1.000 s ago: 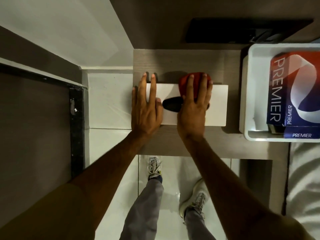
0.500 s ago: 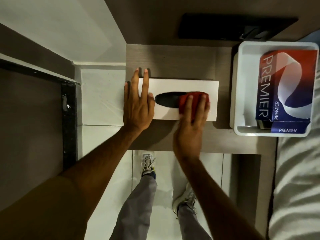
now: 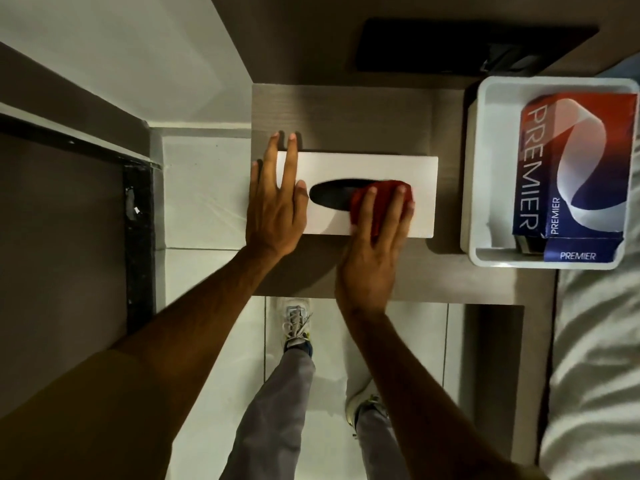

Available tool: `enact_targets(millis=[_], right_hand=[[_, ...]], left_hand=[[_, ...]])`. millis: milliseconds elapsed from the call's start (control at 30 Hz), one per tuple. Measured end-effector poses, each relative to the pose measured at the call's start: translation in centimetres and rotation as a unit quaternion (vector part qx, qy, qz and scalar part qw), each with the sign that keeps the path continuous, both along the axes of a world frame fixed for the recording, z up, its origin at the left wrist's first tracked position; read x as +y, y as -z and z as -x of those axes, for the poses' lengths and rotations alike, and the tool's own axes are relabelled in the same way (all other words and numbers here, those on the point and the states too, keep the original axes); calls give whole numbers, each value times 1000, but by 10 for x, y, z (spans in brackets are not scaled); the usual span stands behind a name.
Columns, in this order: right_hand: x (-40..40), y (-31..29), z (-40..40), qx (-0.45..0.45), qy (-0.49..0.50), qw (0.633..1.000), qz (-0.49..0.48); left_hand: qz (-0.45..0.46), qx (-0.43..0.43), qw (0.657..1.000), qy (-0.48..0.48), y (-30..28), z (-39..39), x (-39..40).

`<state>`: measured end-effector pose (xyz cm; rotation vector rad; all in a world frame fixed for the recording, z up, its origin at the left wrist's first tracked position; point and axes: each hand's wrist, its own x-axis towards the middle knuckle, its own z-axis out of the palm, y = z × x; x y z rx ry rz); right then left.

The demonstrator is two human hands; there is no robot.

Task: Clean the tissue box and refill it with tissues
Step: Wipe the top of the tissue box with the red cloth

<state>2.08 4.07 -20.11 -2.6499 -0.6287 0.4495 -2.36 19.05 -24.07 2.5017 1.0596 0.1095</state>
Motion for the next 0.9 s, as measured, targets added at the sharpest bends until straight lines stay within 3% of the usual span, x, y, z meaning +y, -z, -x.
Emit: enact_targets(millis=[100, 167, 367, 433, 567, 633, 767, 833, 900], right_hand=[[-20, -2, 3, 8, -172, 985, -3], [-46, -3, -15, -1, -223, 975, 13], [-23, 3, -11, -1, 7, 1000, 8], [-1, 5, 6, 0, -35, 999, -22], [-27, 7, 4, -19, -225, 974, -16], [-51, 6, -15, -19, -208, 978, 2], [-45, 8, -24, -8, -33, 999, -6], [-28, 5, -12, -10, -49, 999, -16], [-31, 5, -8, -7, -153, 988, -16]], left_hand=[[41, -16, 999, 16, -2, 4, 6], [52, -9, 998, 35, -4, 8, 13], [3, 23, 999, 42, 3, 13, 13], [-16, 33, 999, 35, 7, 13, 12], [-41, 55, 997, 43, 9, 15, 16], [-42, 58, 997, 39, 8, 14, 15], [-42, 60, 997, 33, 8, 14, 13], [-40, 59, 997, 34, 10, 14, 12], [-41, 61, 997, 33, 11, 15, 12]])
